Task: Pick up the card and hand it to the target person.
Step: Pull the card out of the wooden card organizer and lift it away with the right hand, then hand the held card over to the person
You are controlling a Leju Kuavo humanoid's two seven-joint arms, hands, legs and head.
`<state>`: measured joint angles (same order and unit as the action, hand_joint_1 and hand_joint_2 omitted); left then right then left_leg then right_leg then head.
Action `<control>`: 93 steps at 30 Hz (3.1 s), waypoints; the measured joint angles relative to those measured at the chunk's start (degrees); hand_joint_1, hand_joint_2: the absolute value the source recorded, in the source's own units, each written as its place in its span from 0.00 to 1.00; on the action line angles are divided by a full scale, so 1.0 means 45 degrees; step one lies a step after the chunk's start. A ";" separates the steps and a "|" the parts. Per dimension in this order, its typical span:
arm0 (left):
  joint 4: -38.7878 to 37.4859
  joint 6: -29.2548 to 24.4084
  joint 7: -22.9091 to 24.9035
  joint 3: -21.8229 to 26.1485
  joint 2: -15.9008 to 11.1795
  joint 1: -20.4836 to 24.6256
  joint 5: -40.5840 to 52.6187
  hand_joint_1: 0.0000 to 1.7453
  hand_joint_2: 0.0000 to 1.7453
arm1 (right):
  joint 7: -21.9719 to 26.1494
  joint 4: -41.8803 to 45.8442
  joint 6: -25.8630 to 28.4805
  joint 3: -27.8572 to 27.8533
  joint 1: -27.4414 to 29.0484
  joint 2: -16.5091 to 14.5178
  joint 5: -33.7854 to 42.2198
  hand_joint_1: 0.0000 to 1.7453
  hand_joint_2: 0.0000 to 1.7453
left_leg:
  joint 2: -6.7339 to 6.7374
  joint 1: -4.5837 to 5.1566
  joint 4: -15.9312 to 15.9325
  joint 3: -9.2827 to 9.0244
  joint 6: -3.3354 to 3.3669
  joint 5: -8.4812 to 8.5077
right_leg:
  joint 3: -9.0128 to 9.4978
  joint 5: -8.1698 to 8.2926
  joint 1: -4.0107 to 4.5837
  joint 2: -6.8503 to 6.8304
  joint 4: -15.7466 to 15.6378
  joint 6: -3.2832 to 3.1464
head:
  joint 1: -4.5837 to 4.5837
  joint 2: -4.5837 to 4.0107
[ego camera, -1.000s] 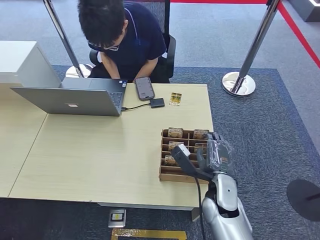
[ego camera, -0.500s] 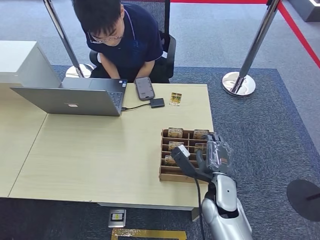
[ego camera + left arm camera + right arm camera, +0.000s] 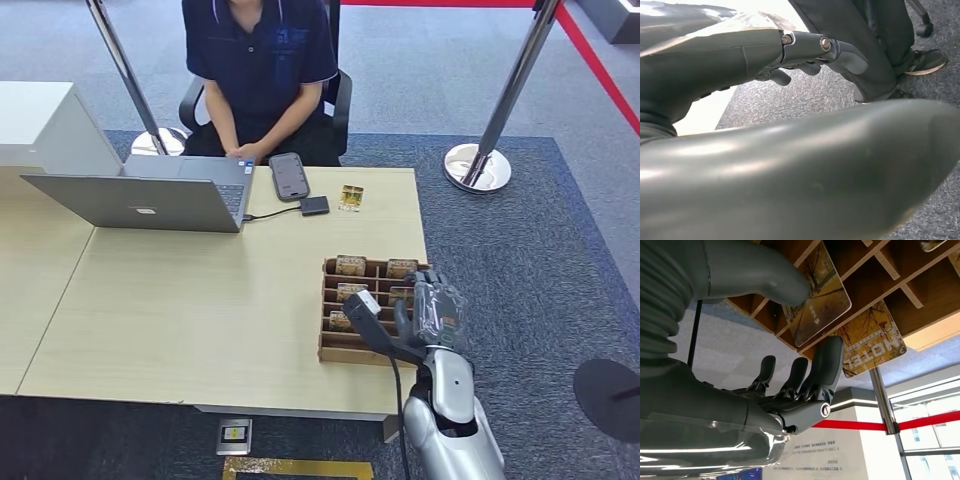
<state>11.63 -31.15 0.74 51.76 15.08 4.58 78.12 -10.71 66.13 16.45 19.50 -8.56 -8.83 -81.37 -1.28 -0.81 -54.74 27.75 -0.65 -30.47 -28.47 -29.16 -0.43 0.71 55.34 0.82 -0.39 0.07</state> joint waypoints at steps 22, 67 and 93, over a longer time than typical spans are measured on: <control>0.0000 -0.0032 0.0005 0.0000 0.0000 0.0001 0.0011 0.00 0.00 | 0.0151 -0.0290 -0.0096 0.0000 -0.0032 -0.0026 0.0051 0.48 1.00 | 0.0000 0.0000 0.0000 0.0000 0.0000 0.0000 | 0.0001 0.0000 0.0000 0.0000 0.0000 0.0000 | -0.0001 0.0000; -0.0005 -0.0148 -0.0024 0.0015 0.0000 0.0005 -0.0222 0.00 0.00 | 0.1819 0.1315 -0.0869 0.1071 -0.1050 0.0545 0.1739 0.89 1.00 | 0.0000 0.0000 -0.0001 -0.0001 0.0000 0.0000 | 0.0002 0.0000 0.0000 0.0000 0.0001 0.0000 | 0.0000 0.0000; -0.0005 -0.0165 0.0007 0.0000 -0.0005 0.0064 0.0135 0.00 0.00 | 0.1341 -0.3431 -0.1634 0.2880 -0.7683 -0.0763 0.2947 0.87 1.00 | 0.0004 -0.0005 -0.0004 0.0005 -0.0020 0.0015 | -0.0008 0.0006 0.0001 0.0001 0.0035 -0.0009 | -0.0001 0.0000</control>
<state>11.61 -31.89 0.78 51.76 15.06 4.87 78.72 -4.68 50.69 9.10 32.46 -43.13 -12.27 -68.11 -1.26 -0.83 -54.75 27.78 -0.74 -30.40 -28.51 -29.13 -0.43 0.72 55.50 0.78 -0.40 0.07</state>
